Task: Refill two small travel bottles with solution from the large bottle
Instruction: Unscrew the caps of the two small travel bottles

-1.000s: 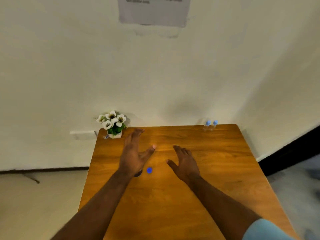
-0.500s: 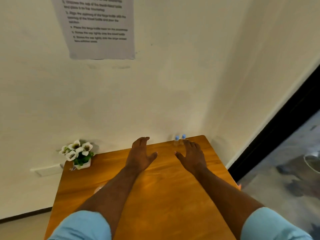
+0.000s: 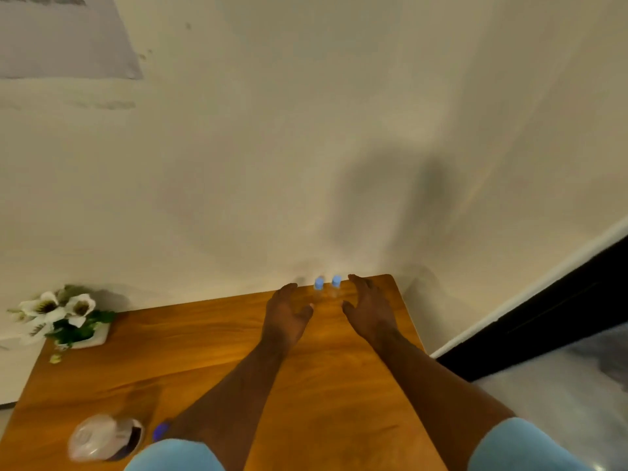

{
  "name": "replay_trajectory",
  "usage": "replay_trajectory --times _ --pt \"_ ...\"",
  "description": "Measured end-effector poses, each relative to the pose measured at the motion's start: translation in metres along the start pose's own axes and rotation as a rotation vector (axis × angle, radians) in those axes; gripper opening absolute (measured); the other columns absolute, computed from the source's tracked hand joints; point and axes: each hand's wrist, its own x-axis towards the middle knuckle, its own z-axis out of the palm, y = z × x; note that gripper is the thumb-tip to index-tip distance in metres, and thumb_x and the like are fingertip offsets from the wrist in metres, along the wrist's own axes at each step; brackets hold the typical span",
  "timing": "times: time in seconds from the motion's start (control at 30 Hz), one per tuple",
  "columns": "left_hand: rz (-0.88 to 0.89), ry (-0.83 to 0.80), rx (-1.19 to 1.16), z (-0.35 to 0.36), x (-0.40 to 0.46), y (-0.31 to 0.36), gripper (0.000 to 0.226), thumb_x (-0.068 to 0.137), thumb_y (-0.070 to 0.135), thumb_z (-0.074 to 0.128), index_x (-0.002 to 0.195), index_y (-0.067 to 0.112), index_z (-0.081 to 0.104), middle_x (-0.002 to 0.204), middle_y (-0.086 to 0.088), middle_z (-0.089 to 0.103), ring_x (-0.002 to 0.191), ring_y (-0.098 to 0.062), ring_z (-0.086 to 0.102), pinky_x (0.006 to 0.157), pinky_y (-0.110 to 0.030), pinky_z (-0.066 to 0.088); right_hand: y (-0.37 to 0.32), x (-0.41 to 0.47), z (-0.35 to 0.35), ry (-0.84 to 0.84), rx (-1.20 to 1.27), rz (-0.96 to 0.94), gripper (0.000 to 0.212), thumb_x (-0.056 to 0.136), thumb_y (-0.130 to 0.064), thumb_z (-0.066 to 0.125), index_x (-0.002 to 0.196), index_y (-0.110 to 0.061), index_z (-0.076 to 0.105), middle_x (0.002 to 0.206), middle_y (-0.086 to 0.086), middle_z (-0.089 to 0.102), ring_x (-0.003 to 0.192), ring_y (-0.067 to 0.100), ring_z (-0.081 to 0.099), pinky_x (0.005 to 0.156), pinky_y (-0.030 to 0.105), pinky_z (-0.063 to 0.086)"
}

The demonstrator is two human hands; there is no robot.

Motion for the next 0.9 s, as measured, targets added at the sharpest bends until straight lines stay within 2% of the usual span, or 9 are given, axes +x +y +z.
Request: replay_trajectory --times 0.13,0.27,0.33,0.43,0.57,0.63,0.73,0.83,0.9 --pt "-0.039 -0.001 -0.035 0.034 0.027 -0.014 0.060 0.084 0.022 0.080 0.139 0.016 0.055 0.139 -0.006 0.060 0.129 -0.023 0.055 0.102 -0.026 0.041 0.024 0.037 0.021 -0.017 0.042 -0.027 0.061 0.094 -0.037 0.061 0.149 -0.023 0.039 0.151 0.005 0.044 0.136 0.026 0.043 0.108 0.037 0.039" --pt "-0.098 0.009 -0.028 0.060 0.059 -0.023 0.069 0.081 0.027 0.083 0.142 0.016 0.052 0.144 -0.006 0.057 0.132 -0.024 0.053 0.110 -0.036 0.045 0.037 0.063 0.046 -0.020 0.112 -0.026 0.059 0.089 -0.029 0.070 0.142 -0.016 0.048 0.140 0.008 0.054 0.127 0.026 0.051 0.102 0.033 0.041" --pt "-0.094 0.027 -0.062 0.063 0.067 -0.022 0.070 0.079 0.026 0.085 0.140 0.016 0.054 0.142 -0.005 0.059 0.130 -0.023 0.055 0.110 -0.039 0.047 0.039 0.070 0.055 -0.010 0.148 -0.020 0.058 0.086 -0.027 0.072 0.139 -0.018 0.051 0.137 0.005 0.057 0.125 0.024 0.053 0.098 0.029 0.041" --pt "-0.056 0.038 -0.128 0.073 0.077 -0.024 0.060 0.073 0.021 0.089 0.127 0.018 0.064 0.127 -0.001 0.069 0.117 -0.019 0.063 0.103 -0.041 0.053 0.044 0.083 0.071 0.014 0.212 -0.026 0.052 0.086 -0.027 0.070 0.136 -0.024 0.054 0.133 0.002 0.059 0.121 0.021 0.056 0.093 0.027 0.041" --pt "-0.013 0.057 -0.164 0.082 0.079 -0.028 0.040 0.076 0.019 0.086 0.113 0.023 0.073 0.110 0.005 0.076 0.103 -0.016 0.070 0.096 -0.042 0.057 0.046 0.089 0.081 0.057 0.222 -0.051 0.038 0.093 -0.028 0.063 0.130 -0.019 0.060 0.127 0.004 0.064 0.115 0.023 0.060 0.090 0.028 0.043" --pt "-0.012 0.074 -0.148 0.082 0.077 -0.029 0.036 0.077 0.019 0.084 0.112 0.020 0.075 0.109 0.001 0.078 0.102 -0.017 0.071 0.095 -0.042 0.057 0.047 0.086 0.084 0.062 0.245 -0.033 0.039 0.093 -0.030 0.064 0.130 -0.019 0.061 0.126 0.004 0.065 0.113 0.023 0.061 0.091 0.031 0.047" --pt "-0.067 0.103 -0.162 0.071 0.056 -0.035 0.043 0.076 0.020 0.086 0.117 0.015 0.073 0.116 -0.003 0.075 0.106 -0.019 0.068 0.096 -0.037 0.056 0.046 0.066 0.086 0.035 0.283 -0.026 0.043 0.091 -0.033 0.067 0.131 -0.019 0.059 0.125 0.003 0.065 0.109 0.021 0.063 0.091 0.039 0.054" --pt "-0.119 0.103 -0.148 0.054 0.018 -0.046 0.048 0.078 0.020 0.086 0.123 0.012 0.069 0.116 0.001 0.071 0.105 -0.016 0.063 0.090 -0.030 0.052 0.036 0.032 0.088 -0.008 0.285 -0.026 0.045 0.091 -0.031 0.069 0.132 -0.020 0.057 0.126 0.002 0.065 0.109 0.019 0.062 0.092 0.039 0.055" --pt "-0.128 0.110 -0.137 0.039 -0.009 -0.053 0.049 0.079 0.018 0.085 0.124 0.011 0.068 0.117 0.000 0.071 0.106 -0.017 0.063 0.089 -0.030 0.052 0.025 0.005 0.090 -0.037 0.270 -0.023 0.046 0.091 -0.030 0.069 0.133 -0.021 0.056 0.127 0.000 0.064 0.110 0.017 0.061 0.092 0.040 0.055"
